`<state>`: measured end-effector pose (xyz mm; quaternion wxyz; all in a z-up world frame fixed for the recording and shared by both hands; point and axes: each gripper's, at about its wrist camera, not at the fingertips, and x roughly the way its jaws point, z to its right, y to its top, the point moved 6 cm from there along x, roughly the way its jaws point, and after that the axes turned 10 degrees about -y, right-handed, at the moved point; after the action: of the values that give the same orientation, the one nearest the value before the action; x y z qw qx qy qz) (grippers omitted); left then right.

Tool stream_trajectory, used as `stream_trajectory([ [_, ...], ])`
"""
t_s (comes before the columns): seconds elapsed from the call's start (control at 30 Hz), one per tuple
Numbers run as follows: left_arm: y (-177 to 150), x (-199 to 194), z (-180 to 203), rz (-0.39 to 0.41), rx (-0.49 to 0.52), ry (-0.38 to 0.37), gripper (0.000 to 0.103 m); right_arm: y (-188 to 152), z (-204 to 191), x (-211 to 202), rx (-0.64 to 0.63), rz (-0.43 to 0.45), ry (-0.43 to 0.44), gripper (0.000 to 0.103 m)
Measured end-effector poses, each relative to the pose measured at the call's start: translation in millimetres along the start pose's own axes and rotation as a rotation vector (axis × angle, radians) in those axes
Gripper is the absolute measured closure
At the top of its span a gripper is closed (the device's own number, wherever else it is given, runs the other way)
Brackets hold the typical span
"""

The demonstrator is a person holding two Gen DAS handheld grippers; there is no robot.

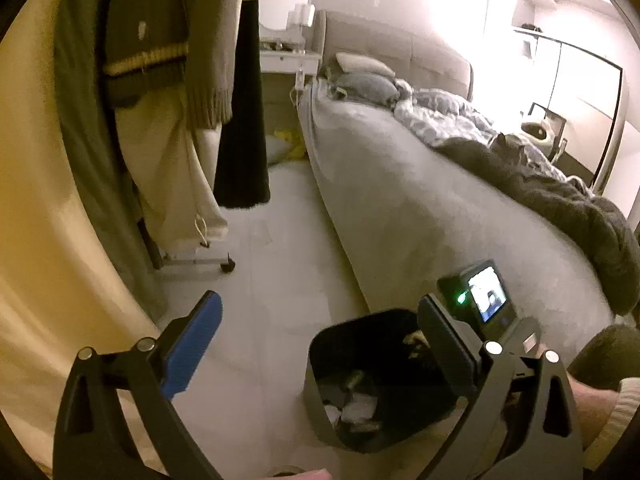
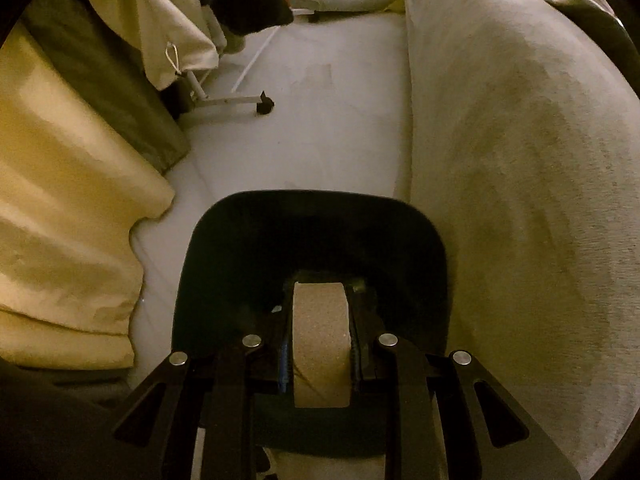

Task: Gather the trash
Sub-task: 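Lower the tape roll into the bin and open the right tool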

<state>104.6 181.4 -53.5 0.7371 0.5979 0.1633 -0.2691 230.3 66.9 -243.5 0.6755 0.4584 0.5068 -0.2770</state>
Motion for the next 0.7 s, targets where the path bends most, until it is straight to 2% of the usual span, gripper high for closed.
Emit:
stream_trajectory([
  [0.03, 3, -3, 1, 0.011, 0.004, 0.004, 0.003, 0, 0, 1, 0.001, 0.0, 0.001, 0.072],
  [0.07, 5, -7, 3, 0.027, 0.018, 0.013, 0.003, 1, 1, 1, 0.009, 0.004, 0.006, 0.051],
  [0.1, 9, -12, 6, 0.052, 0.033, 0.03, 0.003, 1, 1, 1, 0.018, 0.01, 0.011, 0.035],
  [0.33, 19, -35, 21, 0.129, 0.074, 0.052, 0.003, -6, 7, 0, 0.038, 0.024, 0.021, 0.027],
  [0.43, 20, -43, 25, 0.148, 0.069, 0.054, 0.003, -8, 6, -8, 0.043, 0.043, 0.041, 0.018],
  [0.63, 19, -55, 35, 0.164, 0.06, 0.049, 0.003, -6, 9, -52, 0.015, 0.155, 0.038, 0.01],
  [0.7, 20, -60, 38, 0.173, 0.053, 0.051, 0.003, -7, 11, -70, 0.009, 0.2, 0.034, 0.004],
])
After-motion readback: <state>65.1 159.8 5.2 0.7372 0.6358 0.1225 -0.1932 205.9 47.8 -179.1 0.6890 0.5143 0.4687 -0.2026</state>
